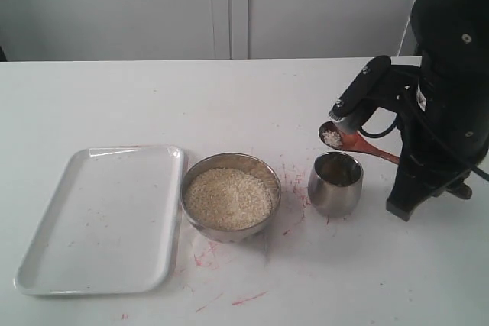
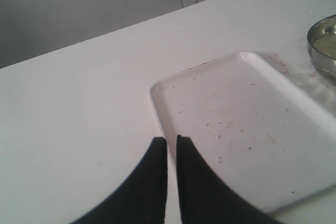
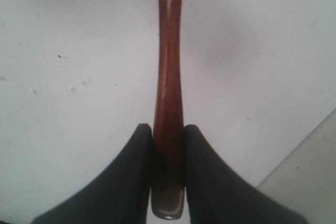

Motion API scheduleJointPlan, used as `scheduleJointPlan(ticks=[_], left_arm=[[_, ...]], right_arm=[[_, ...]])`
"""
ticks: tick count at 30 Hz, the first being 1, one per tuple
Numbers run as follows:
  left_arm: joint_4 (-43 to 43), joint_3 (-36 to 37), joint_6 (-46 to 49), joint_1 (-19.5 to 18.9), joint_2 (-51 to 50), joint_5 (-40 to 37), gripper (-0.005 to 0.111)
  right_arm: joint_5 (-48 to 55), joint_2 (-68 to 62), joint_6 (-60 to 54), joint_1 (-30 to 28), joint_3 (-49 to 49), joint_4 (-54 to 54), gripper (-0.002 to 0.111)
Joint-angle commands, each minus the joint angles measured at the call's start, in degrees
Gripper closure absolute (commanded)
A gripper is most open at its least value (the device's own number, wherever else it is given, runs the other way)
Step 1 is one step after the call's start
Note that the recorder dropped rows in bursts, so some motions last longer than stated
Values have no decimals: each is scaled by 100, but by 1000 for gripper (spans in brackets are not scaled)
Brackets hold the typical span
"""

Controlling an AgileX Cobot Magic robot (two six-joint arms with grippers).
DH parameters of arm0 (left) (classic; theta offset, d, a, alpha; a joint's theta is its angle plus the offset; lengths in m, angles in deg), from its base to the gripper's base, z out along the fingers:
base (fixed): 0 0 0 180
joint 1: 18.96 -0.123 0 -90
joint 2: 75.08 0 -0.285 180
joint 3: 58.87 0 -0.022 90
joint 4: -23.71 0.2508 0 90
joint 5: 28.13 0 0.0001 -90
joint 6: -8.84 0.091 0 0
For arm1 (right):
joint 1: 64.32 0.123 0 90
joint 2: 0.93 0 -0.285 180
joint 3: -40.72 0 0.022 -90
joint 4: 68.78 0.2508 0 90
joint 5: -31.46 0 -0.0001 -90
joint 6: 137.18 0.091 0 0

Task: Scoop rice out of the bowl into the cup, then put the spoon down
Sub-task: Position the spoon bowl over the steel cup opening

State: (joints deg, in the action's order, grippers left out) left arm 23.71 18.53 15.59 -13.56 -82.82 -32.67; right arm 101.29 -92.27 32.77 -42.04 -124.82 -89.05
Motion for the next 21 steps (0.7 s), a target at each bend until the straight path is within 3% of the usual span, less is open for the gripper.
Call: scheduleJointPlan(ticks=[1, 21], left_arm=[[0, -18, -27, -9, -4, 15, 92], [0, -18, -27, -9, -4, 15, 92]], right_arm=[[13, 133, -26, -66, 188, -120, 108], [-216, 112, 285, -66, 420, -828, 108]])
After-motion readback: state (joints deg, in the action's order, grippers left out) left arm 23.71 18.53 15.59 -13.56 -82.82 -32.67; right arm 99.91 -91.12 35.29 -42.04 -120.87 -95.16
